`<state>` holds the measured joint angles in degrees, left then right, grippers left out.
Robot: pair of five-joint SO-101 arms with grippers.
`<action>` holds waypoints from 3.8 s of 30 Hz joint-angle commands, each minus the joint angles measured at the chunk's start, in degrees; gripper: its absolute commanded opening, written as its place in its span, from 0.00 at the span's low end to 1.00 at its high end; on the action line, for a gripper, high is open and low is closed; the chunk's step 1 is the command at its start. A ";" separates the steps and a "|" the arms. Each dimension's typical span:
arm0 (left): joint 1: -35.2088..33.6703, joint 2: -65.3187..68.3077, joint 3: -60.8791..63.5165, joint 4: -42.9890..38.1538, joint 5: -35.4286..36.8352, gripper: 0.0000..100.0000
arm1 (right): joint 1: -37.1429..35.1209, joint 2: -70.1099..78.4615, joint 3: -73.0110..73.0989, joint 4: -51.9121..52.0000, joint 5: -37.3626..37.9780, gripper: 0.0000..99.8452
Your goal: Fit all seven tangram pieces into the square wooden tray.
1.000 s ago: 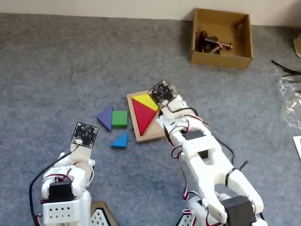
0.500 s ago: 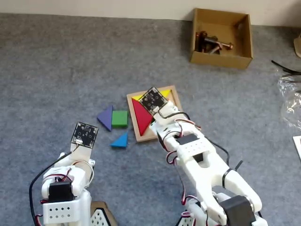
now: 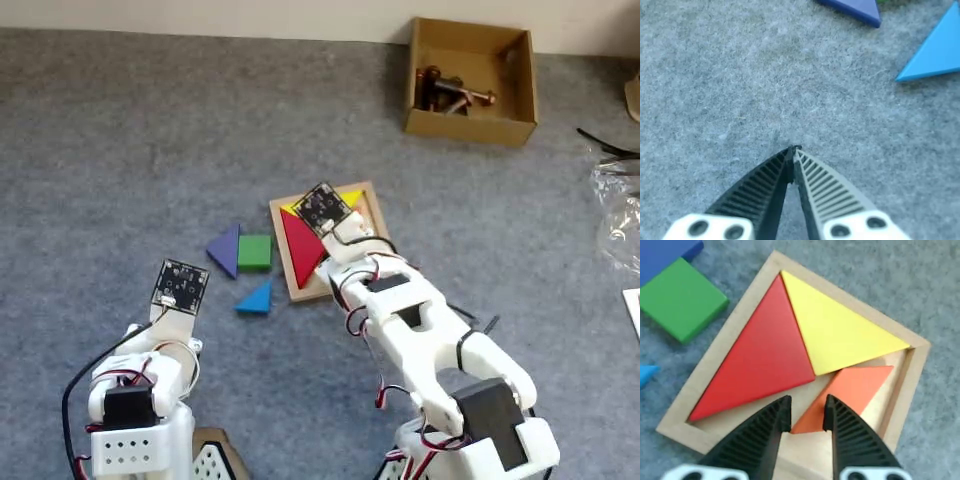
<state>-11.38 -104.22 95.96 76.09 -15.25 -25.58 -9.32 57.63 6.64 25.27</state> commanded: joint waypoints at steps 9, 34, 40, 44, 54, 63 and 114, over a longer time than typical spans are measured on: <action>-0.75 -0.40 1.19 0.35 0.44 0.01 | 2.77 0.13 -3.56 -1.10 -0.26 0.12; -0.75 -0.40 1.19 0.35 0.44 0.01 | 6.02 9.71 -14.02 -1.10 2.20 0.12; -0.75 -0.40 1.19 0.35 0.44 0.01 | 5.93 1.80 -13.93 -0.84 2.20 0.12; -0.75 -0.40 1.19 0.35 0.44 0.01 | 5.93 -2.07 -12.70 -0.57 2.11 0.12; -0.75 -0.40 1.19 0.35 0.44 0.01 | 6.90 -14.64 0.13 -0.57 2.11 0.12; -0.75 -0.40 1.19 0.35 0.44 0.01 | 14.11 -28.88 4.97 19.82 2.11 0.12; -0.75 -0.40 1.19 0.35 0.44 0.01 | 14.73 -6.81 -27.47 59.38 -27.78 0.19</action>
<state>-11.38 -104.22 95.96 76.09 -15.25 -10.11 -18.81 35.03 65.45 -1.80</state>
